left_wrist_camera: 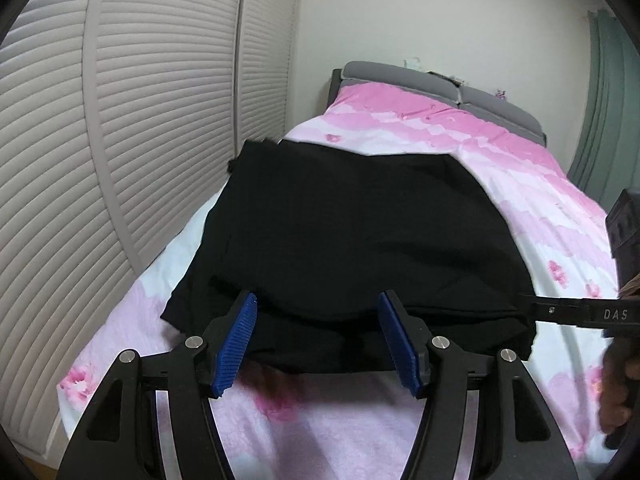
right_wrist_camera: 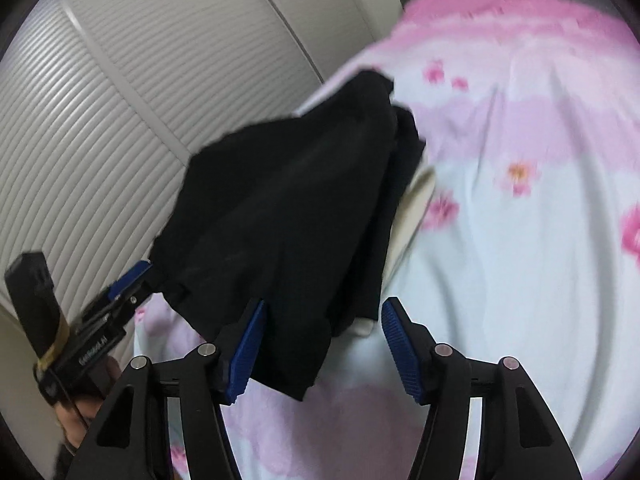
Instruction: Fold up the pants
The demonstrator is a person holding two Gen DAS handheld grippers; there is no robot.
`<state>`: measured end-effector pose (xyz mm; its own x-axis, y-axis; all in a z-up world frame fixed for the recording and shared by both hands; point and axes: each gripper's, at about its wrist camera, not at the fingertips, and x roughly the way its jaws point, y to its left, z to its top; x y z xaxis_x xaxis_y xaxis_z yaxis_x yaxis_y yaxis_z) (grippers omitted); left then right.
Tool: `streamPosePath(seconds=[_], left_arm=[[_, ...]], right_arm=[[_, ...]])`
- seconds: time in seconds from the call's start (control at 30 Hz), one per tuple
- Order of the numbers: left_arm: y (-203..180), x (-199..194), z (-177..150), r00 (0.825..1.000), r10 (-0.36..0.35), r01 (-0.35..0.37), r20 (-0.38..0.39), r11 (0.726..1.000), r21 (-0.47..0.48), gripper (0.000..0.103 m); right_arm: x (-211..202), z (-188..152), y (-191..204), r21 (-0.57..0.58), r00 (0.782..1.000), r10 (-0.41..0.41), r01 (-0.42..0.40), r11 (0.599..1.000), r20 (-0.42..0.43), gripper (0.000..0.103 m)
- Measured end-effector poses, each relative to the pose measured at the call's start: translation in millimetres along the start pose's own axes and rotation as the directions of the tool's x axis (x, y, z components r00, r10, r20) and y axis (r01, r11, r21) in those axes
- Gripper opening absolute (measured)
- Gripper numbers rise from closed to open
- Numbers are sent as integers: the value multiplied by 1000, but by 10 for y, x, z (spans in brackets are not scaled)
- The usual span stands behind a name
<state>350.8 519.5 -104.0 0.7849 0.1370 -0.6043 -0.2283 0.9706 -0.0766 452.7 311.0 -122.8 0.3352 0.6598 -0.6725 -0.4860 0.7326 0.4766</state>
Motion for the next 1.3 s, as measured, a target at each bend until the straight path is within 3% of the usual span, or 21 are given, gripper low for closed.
streamPosePath(seconds=[0.03, 0.17, 0.33, 0.5, 0.57, 0.7, 0.8, 0.97, 1.0, 1.13, 1.3], left_arm=[[42, 55, -29, 1000, 13, -13, -14, 1000, -11, 62], [154, 162, -116, 1000, -8, 6, -30, 998, -57, 62], [85, 36, -137, 1000, 2, -2, -4, 999, -49, 62], [-81, -424, -116, 997, 44, -43, 63, 999, -15, 62], [-217, -700, -131, 993, 63, -62, 95, 998, -9, 62], [-582, -1265, -280, 987, 93, -92, 131, 996, -14, 72], [-937, -1728, -492, 989, 67, -63, 135, 997, -34, 76], [-1600, -2437, -881, 988, 27, -22, 152, 999, -31, 85], [-1747, -2582, -956, 987, 16, -11, 159, 999, -32, 90], [-2509, -3170, -1291, 977, -74, 66, 201, 997, 48, 93], [-3272, -3649, -1600, 967, -175, 154, 187, 981, 122, 97]], right_arm=[[36, 1, -7, -1, 999, 29, -29, 1000, -13, 20], [42, -1, -6, -29, 1000, 4, -5, 1000, -15, 10], [29, -65, 116, -125, 998, -67, 66, 990, -2, 13], [-254, -90, 246, -187, 985, -136, 155, 970, 110, 51], [-469, -136, 309, -207, 974, -153, 186, 960, 168, 59], [-1096, -365, 460, -260, 943, -173, 250, 933, 284, 65], [-1673, -666, 552, -285, 911, -189, 304, 909, 367, 73], [-2809, -1377, 518, -254, 839, -254, 410, 876, 481, 82], [-3009, -1502, 468, -238, 829, -272, 426, 873, 488, 82], [-3865, -2100, 145, -127, 788, -365, 482, 867, 496, 86], [-4728, -2792, -225, 17, 720, -510, 570, 821, 471, 86]])
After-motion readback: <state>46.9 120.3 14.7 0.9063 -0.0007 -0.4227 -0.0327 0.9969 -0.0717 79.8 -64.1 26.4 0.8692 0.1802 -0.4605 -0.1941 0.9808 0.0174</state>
